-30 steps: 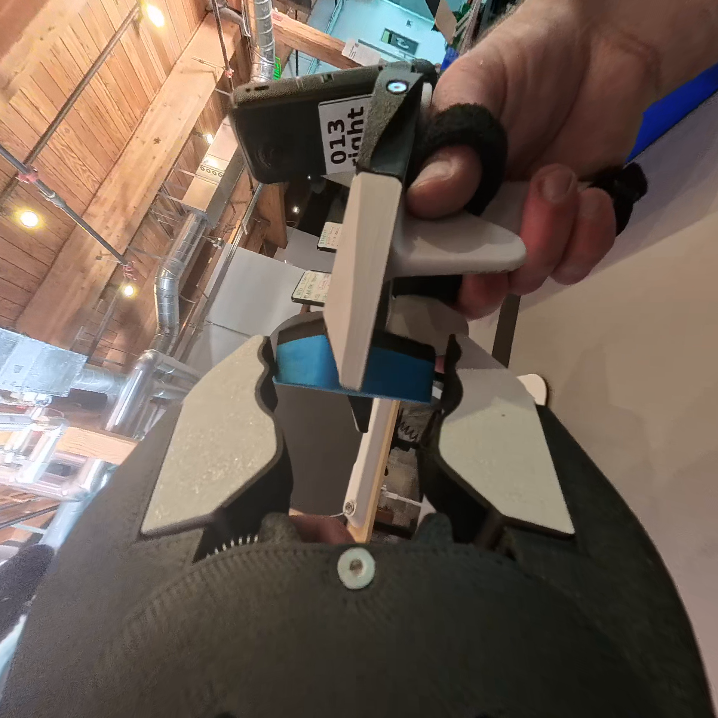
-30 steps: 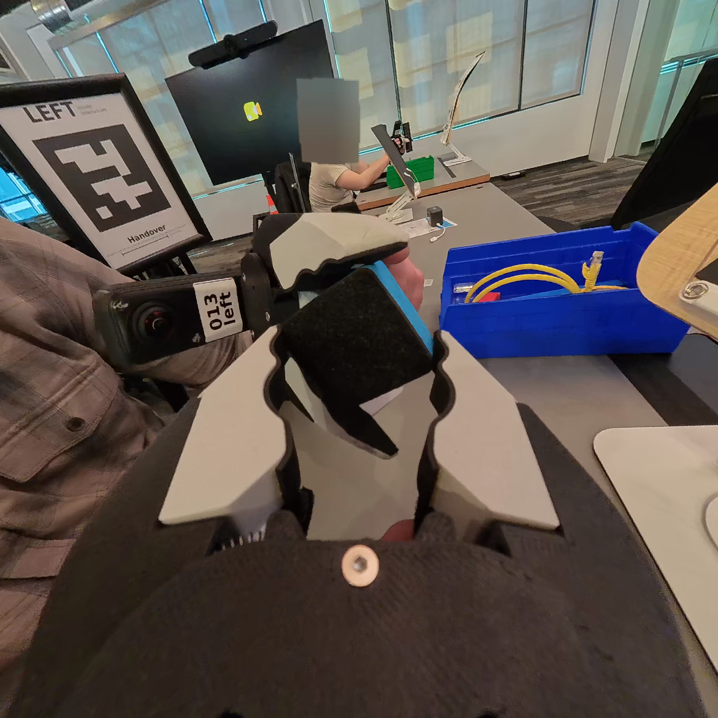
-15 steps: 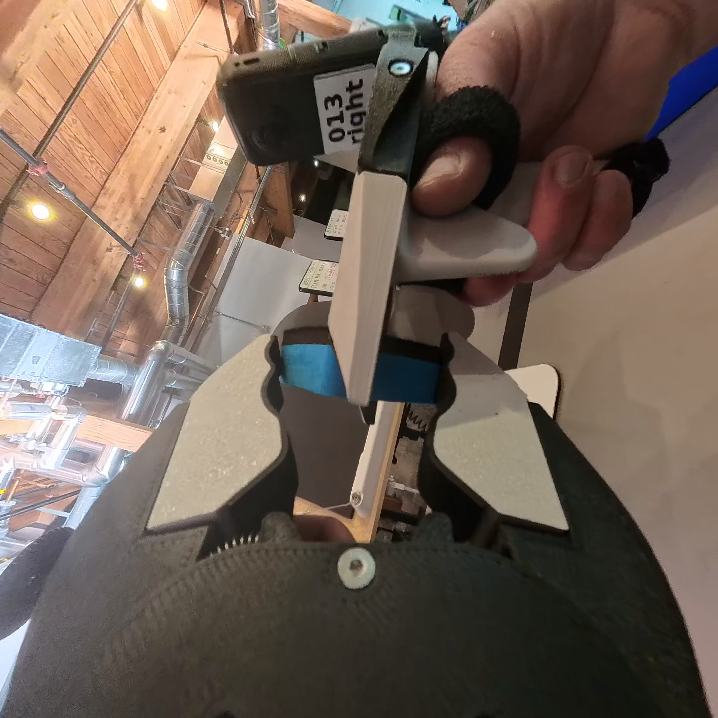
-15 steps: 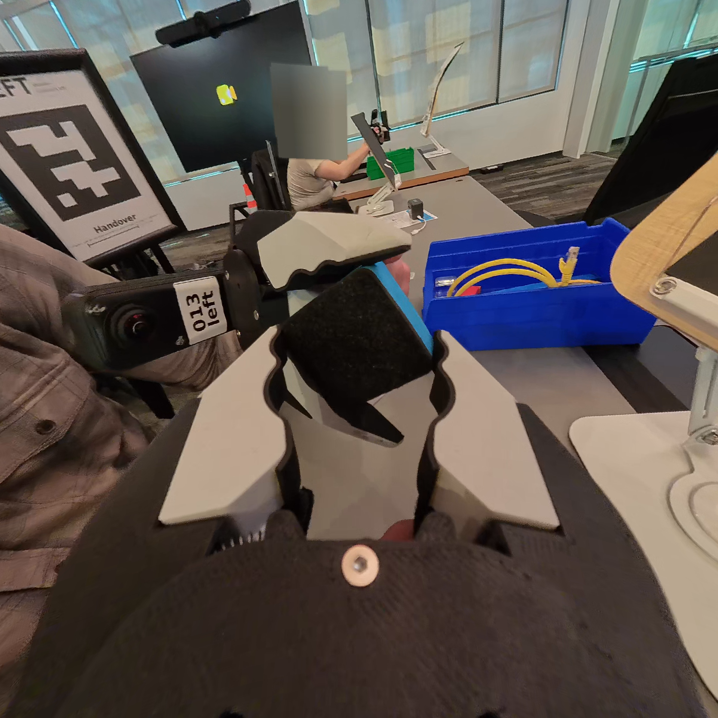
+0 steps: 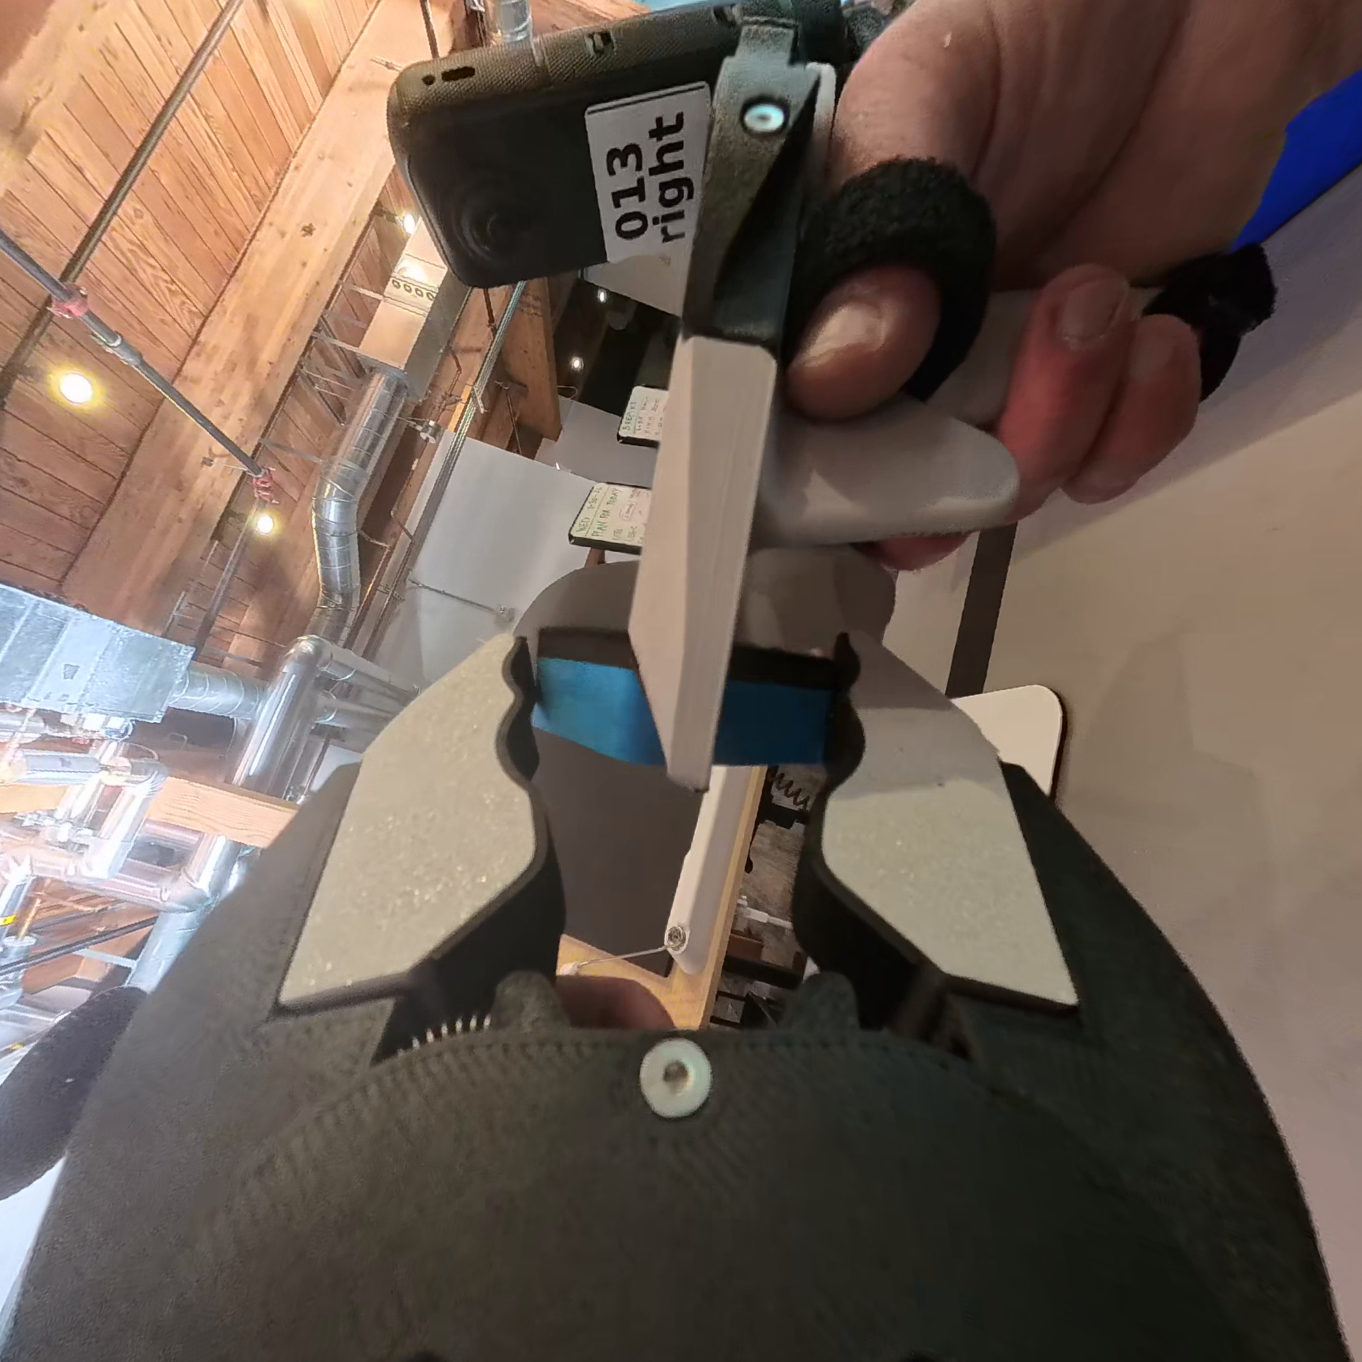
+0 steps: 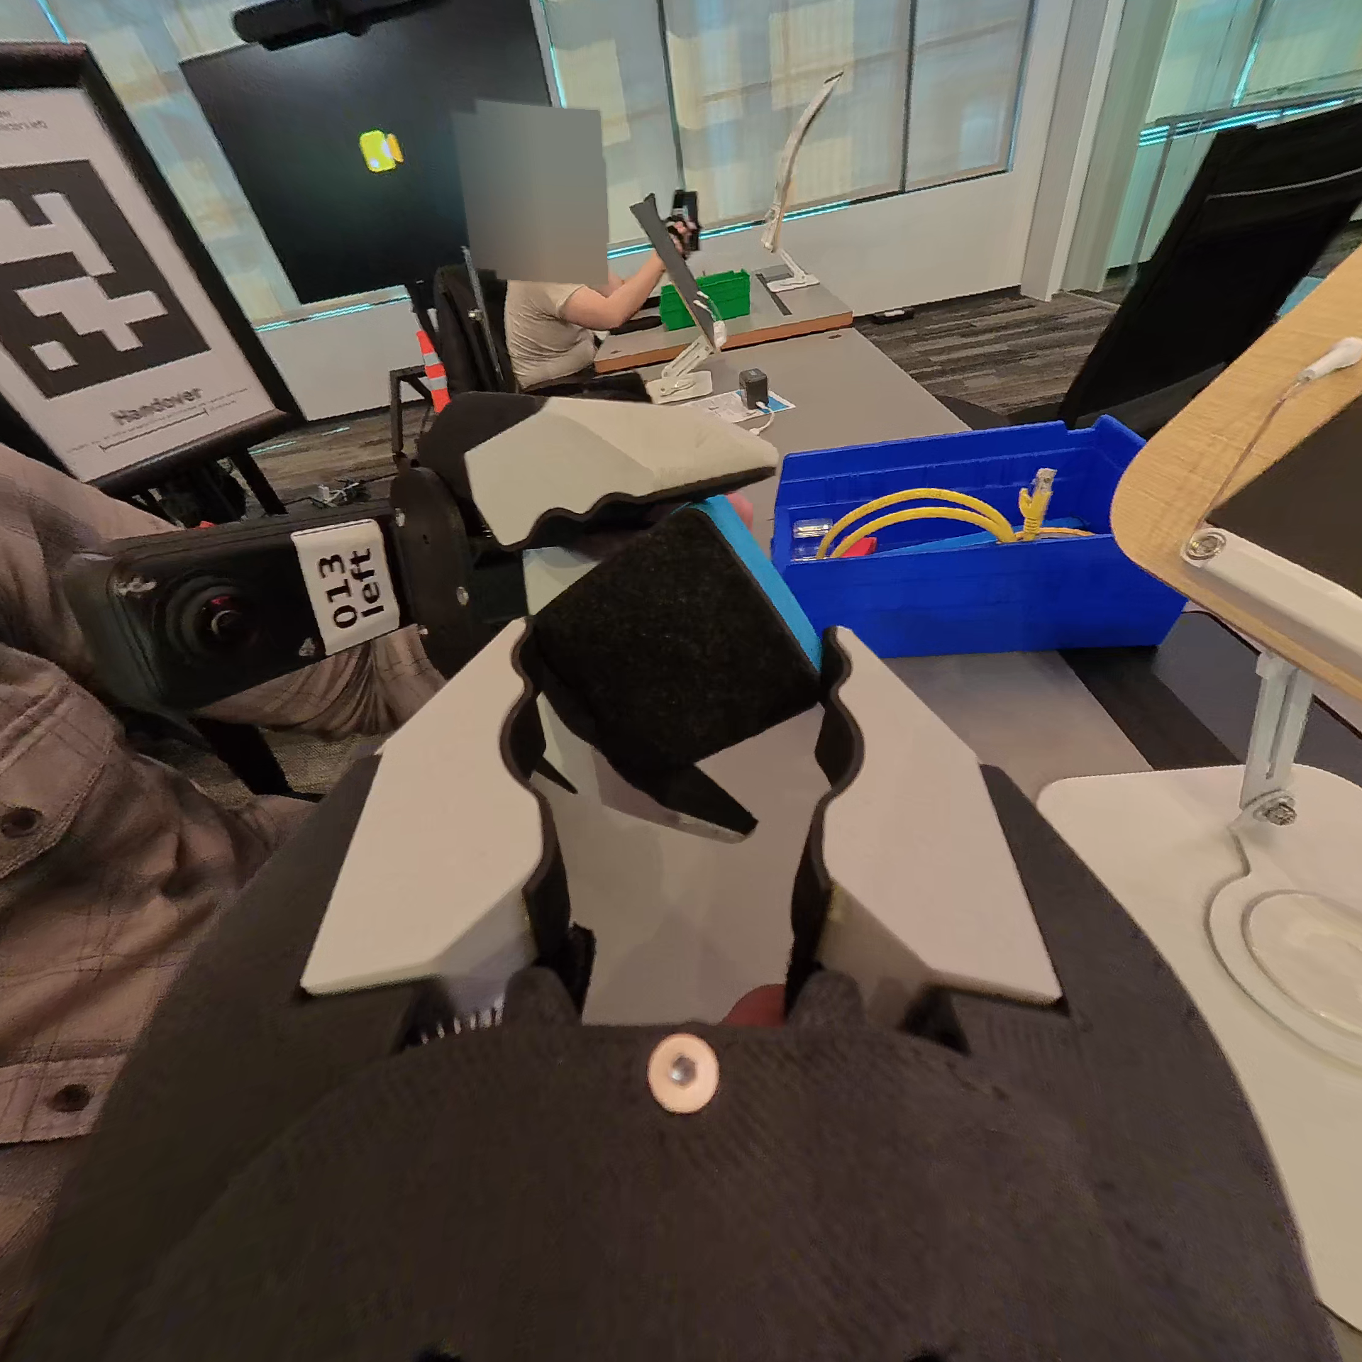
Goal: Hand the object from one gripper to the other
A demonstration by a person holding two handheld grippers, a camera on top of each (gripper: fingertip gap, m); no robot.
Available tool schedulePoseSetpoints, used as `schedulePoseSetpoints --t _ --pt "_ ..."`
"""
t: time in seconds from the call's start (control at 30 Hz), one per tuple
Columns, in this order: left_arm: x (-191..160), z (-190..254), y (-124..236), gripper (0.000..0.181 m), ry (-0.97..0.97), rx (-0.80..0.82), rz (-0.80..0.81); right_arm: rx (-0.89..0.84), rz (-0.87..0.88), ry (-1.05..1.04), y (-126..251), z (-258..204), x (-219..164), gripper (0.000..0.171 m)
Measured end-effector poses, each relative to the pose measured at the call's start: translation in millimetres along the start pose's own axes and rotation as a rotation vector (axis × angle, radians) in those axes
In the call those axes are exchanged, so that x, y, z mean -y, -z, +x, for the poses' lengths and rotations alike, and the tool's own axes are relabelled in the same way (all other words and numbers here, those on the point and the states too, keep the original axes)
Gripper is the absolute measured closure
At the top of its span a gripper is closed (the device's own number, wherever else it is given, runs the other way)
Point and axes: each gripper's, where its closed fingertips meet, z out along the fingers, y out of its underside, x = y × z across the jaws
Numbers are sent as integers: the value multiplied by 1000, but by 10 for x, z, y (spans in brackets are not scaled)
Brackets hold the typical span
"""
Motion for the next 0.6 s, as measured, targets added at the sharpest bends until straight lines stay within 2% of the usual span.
schedulePoseSetpoints --t 0.6 --pt "-25 23 -8 104 -18 2 -8 -49 -9 15 25 73 -2 98"
